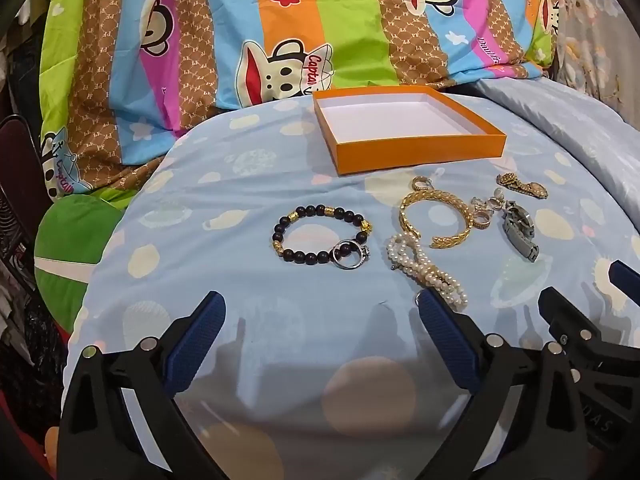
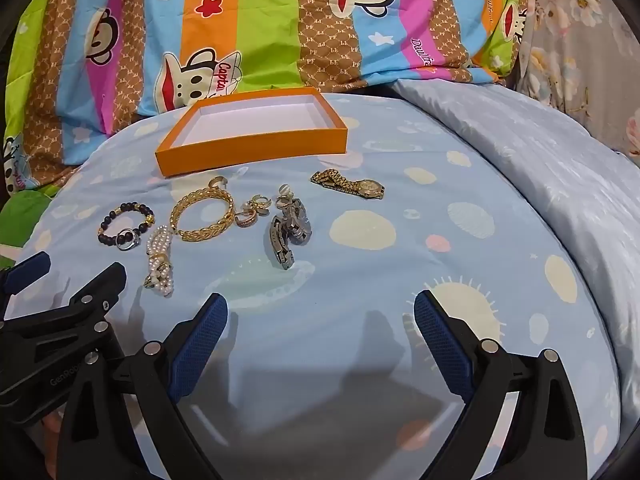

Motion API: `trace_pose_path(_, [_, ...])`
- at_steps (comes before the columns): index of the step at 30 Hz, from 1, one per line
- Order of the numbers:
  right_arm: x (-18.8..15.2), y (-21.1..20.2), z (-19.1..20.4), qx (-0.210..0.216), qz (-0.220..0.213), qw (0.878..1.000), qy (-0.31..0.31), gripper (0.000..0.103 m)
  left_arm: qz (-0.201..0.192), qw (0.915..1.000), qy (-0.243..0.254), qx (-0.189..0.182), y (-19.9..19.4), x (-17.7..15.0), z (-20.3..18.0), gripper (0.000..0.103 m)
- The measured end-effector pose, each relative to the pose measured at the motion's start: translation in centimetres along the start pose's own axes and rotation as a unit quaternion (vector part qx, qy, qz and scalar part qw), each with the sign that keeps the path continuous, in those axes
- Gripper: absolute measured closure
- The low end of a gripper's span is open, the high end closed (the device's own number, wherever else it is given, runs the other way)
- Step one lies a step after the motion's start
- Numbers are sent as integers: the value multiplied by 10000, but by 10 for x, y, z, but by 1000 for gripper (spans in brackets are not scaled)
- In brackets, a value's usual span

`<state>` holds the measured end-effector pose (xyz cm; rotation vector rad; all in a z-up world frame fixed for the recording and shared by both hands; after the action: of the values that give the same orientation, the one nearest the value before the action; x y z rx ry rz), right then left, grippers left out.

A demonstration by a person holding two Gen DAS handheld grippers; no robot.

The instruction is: Organize jewelry

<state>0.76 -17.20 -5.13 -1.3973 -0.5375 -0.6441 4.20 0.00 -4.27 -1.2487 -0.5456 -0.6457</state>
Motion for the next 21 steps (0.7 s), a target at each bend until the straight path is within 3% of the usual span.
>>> trace_pose_path(21, [0,-1,0,8,-13,10000,10,10,37,10000,4,-25,2,-2,-4,8])
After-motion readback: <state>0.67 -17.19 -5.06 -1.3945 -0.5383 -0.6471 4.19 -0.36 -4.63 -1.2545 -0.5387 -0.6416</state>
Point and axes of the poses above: each gripper's, at about its wrist camera, not at the fingertips, and y roughly the way its jaws point, z to its left, x to its top, the point moved 6 cm from there along y, roughly the way its jaws point, and after that the axes turned 11 degrees about x, right-handed, at the moved point
